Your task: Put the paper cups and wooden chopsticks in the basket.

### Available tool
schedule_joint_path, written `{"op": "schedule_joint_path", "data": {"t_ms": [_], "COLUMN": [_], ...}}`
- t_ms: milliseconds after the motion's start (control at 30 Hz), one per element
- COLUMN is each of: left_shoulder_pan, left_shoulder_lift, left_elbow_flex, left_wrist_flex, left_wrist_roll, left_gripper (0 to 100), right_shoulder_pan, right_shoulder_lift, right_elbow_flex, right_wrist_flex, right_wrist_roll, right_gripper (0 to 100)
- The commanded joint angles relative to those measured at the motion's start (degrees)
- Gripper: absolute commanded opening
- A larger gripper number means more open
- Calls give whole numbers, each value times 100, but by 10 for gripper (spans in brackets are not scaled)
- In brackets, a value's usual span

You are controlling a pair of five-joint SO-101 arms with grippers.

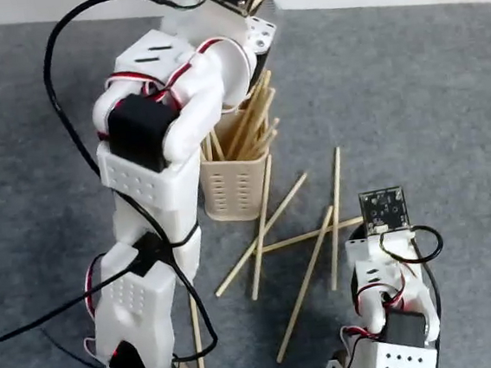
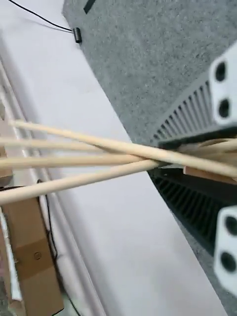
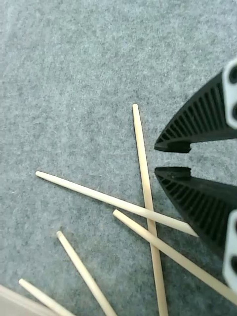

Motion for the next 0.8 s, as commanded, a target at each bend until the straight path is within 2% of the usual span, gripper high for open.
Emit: {"op": "schedule_joint_path", "data": {"t_ms": [0, 333, 467, 600, 667, 767], "left_shoulder_pan": [-48, -57, -312, -980, -1596, -2835], "left_shoulder_lift": [-286, -426, -760, -1121, -1200, -1332], "left_elbow_flex": [-101, -101, -92, -92, -40, 629], "left_wrist_flex": [-9, -9, 0, 782, 1178, 1178], "left_wrist_roll": [0, -9, -9, -9, 9, 9], "left_gripper": [136, 137, 136, 136, 136, 136], "right_shoulder_pan": [-40, -40, -40, -22, -13, -4], "right_shoulder_lift": [-57, -57, -57, -57, -57, -48], "right_elbow_flex": [734, 734, 734, 734, 734, 725], "right_wrist_flex": [-101, -101, -101, -101, -92, -57], "right_wrist_roll": [44, 44, 35, 44, 44, 53], "right_gripper": [67, 67, 67, 67, 67, 67]}}
